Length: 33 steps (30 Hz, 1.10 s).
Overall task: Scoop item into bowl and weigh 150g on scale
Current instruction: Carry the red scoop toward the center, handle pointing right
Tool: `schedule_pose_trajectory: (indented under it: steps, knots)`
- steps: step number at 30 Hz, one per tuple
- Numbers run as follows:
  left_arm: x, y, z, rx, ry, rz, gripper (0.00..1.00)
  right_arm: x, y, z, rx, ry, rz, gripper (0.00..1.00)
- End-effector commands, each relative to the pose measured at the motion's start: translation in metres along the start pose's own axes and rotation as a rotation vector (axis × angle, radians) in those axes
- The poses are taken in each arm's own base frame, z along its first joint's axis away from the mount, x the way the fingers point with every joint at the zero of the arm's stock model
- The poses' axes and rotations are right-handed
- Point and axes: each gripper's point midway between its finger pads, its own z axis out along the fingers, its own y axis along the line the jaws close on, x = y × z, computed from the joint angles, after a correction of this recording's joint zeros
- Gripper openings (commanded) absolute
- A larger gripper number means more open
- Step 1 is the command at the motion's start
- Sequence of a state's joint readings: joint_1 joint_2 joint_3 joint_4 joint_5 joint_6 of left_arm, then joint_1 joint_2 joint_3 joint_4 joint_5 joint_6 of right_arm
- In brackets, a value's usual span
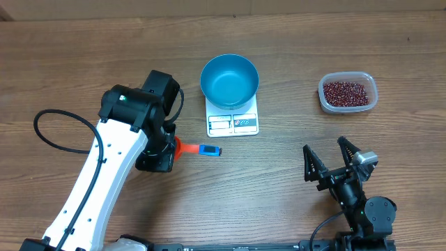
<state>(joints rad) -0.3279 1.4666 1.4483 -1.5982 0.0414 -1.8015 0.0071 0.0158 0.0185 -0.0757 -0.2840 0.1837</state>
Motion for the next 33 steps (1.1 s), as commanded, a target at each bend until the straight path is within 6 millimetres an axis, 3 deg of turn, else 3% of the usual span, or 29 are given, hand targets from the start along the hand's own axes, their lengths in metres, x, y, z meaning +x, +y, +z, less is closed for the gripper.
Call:
schedule_pose_trajectory:
  steps: [1, 33]
  knots:
    - [0.0021, 0.0026, -0.0019, -0.005, 0.001, -0.007, 0.04, 0.0016, -0.0015, 0.0003, 0.005, 0.001, 0.007, 1.00]
    - [0.0014, 0.0064, -0.0019, -0.020, -0.002, -0.008, 0.04, 0.0016, -0.0015, 0.0003, 0.005, 0.001, 0.007, 1.00]
